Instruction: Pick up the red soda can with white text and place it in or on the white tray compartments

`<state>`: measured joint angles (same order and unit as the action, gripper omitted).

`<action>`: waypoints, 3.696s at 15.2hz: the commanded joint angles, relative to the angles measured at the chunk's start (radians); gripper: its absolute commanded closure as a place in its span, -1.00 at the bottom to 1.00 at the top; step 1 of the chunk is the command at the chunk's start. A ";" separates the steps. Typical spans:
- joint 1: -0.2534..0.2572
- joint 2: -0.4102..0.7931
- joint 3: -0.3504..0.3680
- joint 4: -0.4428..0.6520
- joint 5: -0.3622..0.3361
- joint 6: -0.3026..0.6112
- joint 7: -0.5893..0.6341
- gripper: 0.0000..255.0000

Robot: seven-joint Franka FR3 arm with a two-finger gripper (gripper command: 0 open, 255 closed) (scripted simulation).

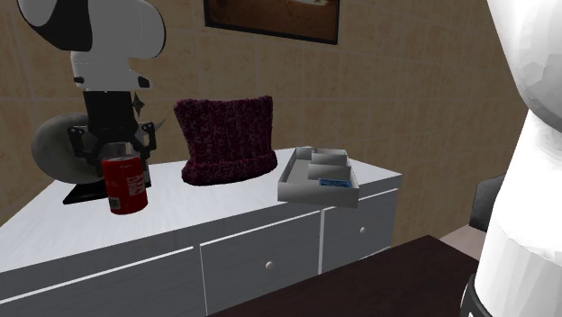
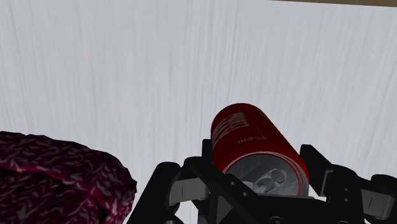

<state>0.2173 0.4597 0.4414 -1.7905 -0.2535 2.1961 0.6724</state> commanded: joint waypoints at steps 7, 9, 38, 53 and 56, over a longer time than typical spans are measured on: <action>-0.006 -0.027 0.009 0.016 0.016 -0.042 -0.010 1.00; -0.008 -0.040 0.013 0.026 0.024 -0.063 -0.015 1.00; -0.227 -0.401 -0.040 -0.172 0.212 -0.177 -0.358 1.00; -0.404 -0.553 -0.230 -0.312 0.262 -0.178 -0.748 1.00; -0.438 -0.556 -0.270 -0.309 0.259 -0.183 -0.821 1.00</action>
<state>-0.2099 -0.1036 0.1837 -2.1154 0.0082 2.0212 -0.1246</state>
